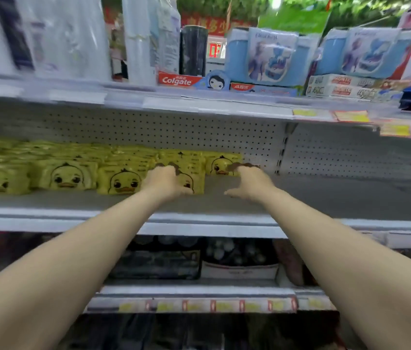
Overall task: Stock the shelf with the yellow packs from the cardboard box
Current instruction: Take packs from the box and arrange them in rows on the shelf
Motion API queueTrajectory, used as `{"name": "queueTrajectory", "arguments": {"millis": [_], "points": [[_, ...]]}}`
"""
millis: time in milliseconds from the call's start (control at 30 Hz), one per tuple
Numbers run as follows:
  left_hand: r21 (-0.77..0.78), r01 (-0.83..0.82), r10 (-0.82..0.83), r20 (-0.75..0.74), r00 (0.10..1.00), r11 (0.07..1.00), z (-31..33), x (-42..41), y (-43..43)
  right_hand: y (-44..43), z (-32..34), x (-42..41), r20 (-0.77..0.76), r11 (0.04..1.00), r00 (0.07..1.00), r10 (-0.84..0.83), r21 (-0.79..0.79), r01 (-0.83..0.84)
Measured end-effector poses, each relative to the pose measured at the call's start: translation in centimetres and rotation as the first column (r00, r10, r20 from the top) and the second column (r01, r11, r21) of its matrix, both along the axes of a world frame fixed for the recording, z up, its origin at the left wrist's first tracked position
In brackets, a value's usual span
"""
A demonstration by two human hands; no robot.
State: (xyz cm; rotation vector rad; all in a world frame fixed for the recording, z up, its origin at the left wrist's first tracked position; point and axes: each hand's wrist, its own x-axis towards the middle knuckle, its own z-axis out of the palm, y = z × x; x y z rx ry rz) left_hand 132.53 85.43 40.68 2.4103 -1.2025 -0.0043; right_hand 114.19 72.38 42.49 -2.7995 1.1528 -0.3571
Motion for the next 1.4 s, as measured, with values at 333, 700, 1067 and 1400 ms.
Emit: {"name": "queueTrajectory", "arguments": {"millis": [333,700,1067,1400], "points": [[0.104,-0.259,0.262,-0.010,0.965,0.960,-2.0,-0.6,23.4,16.8,-2.9,2.4,-0.052,0.939,0.940,0.337,0.088,-0.332],[0.194,-0.475,0.489,-0.033,0.872,0.858,-6.7,8.1,38.8,30.5,-7.2,15.7,-0.030,0.810,0.816,0.578,0.147,-0.568],[0.394,-0.358,0.472,-0.245,0.847,0.846,-22.3,29.3,49.7,42.5,-22.2,37.9,-0.197,0.731,0.742,0.641,0.452,-0.512],[0.511,-0.120,0.422,-0.530,0.736,0.851,-39.4,38.4,57.7,48.8,-39.4,44.6,-0.343,0.671,0.773,0.534,0.728,-0.142]]}}
